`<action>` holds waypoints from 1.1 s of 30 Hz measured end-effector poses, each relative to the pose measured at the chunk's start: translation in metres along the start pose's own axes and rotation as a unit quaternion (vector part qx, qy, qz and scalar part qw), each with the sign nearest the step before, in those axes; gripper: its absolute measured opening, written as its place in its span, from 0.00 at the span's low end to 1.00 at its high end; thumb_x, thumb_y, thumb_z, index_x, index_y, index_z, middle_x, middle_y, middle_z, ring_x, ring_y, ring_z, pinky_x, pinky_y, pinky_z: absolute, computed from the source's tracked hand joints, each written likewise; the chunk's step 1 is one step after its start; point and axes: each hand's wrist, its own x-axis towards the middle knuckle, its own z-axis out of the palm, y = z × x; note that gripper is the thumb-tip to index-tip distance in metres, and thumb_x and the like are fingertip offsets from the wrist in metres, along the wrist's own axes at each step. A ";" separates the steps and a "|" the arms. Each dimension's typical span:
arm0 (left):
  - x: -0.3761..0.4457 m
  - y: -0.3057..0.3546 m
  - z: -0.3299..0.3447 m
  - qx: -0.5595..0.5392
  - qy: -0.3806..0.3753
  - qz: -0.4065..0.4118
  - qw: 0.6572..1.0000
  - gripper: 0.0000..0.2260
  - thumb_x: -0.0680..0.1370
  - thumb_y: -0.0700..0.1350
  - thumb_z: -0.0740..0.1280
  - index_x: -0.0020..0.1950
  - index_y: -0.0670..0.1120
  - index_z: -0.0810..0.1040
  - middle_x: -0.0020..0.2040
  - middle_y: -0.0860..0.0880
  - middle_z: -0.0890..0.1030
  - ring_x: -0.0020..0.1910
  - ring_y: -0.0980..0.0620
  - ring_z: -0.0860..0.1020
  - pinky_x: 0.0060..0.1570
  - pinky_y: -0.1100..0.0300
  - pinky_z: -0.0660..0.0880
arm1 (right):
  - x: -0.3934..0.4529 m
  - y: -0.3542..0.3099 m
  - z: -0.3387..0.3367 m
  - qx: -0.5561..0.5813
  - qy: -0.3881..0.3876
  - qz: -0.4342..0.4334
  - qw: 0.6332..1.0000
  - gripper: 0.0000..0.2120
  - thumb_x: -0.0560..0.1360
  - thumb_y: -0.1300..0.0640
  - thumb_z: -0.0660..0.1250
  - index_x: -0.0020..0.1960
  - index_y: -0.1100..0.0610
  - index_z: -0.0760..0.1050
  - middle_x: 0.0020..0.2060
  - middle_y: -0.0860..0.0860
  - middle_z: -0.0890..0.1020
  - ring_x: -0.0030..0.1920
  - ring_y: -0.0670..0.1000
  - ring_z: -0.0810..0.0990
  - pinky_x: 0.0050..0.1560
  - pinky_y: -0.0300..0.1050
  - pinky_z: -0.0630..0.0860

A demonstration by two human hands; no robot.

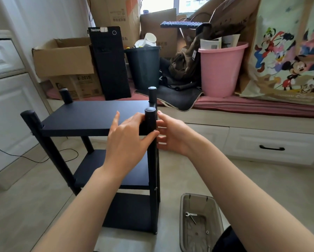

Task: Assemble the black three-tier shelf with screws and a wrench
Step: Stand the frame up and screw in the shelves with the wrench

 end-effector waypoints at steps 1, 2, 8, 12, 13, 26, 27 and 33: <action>-0.001 -0.001 0.000 0.009 0.006 0.006 1.000 0.16 0.77 0.54 0.72 0.60 0.47 0.78 0.51 0.51 0.85 0.52 0.49 0.83 0.79 0.49 0.53 | 0.001 0.001 0.004 0.009 -0.004 -0.005 1.000 0.16 0.80 0.44 0.62 0.52 0.56 0.79 0.40 0.50 0.81 0.40 0.51 0.79 0.43 0.43 0.77; -0.001 -0.001 0.001 0.016 0.011 0.010 1.000 0.17 0.77 0.54 0.72 0.61 0.47 0.78 0.51 0.51 0.85 0.52 0.49 0.83 0.78 0.49 0.53 | 0.002 0.002 0.007 0.027 -0.004 -0.016 0.999 0.13 0.79 0.48 0.64 0.54 0.56 0.80 0.43 0.51 0.81 0.42 0.52 0.78 0.41 0.43 0.76; -0.004 -0.003 0.004 0.009 0.041 0.027 0.999 0.16 0.75 0.55 0.72 0.57 0.47 0.77 0.49 0.51 0.85 0.51 0.52 0.80 0.72 0.54 0.58 | 0.005 0.007 0.009 0.078 0.006 -0.069 0.995 0.17 0.79 0.57 0.63 0.64 0.65 0.78 0.50 0.57 0.81 0.49 0.55 0.79 0.37 0.42 0.76; -0.006 -0.003 0.005 0.010 0.049 0.030 0.998 0.15 0.76 0.54 0.72 0.55 0.46 0.77 0.48 0.50 0.85 0.51 0.50 0.79 0.68 0.56 0.61 | 0.006 0.008 0.007 0.045 -0.004 -0.091 0.995 0.17 0.79 0.55 0.65 0.62 0.65 0.79 0.48 0.57 0.83 0.44 0.53 0.82 0.34 0.41 0.78; -0.006 -0.003 0.005 0.013 0.053 0.032 0.998 0.15 0.76 0.53 0.73 0.55 0.45 0.77 0.48 0.50 0.86 0.51 0.51 0.78 0.67 0.55 0.62 | 0.005 0.008 0.007 0.036 -0.006 -0.096 0.995 0.17 0.78 0.54 0.66 0.61 0.64 0.79 0.48 0.56 0.83 0.46 0.53 0.82 0.35 0.42 0.79; -0.013 0.003 0.009 0.012 0.063 0.005 0.998 0.17 0.76 0.50 0.74 0.59 0.41 0.78 0.49 0.46 0.85 0.53 0.45 0.78 0.63 0.56 0.65 | -0.019 0.030 -0.074 -0.126 0.041 -0.006 0.991 0.15 0.83 0.51 0.60 0.59 0.59 0.79 0.50 0.54 0.86 0.51 0.53 0.86 0.52 0.49 0.82; -0.013 0.003 0.010 0.009 0.061 0.005 0.998 0.17 0.77 0.51 0.72 0.60 0.41 0.77 0.50 0.46 0.85 0.54 0.45 0.78 0.65 0.56 0.63 | -0.022 0.036 -0.085 -0.137 0.045 0.013 0.989 0.14 0.83 0.52 0.60 0.60 0.60 0.78 0.51 0.56 0.86 0.52 0.54 0.85 0.54 0.50 0.82; -0.012 0.004 0.017 0.000 0.067 0.009 0.998 0.18 0.78 0.53 0.67 0.60 0.41 0.77 0.52 0.46 0.84 0.55 0.46 0.81 0.72 0.54 0.57 | -0.022 0.105 -0.133 -0.123 0.101 0.113 0.981 0.12 0.83 0.59 0.61 0.61 0.66 0.76 0.52 0.62 0.84 0.53 0.59 0.83 0.57 0.53 0.79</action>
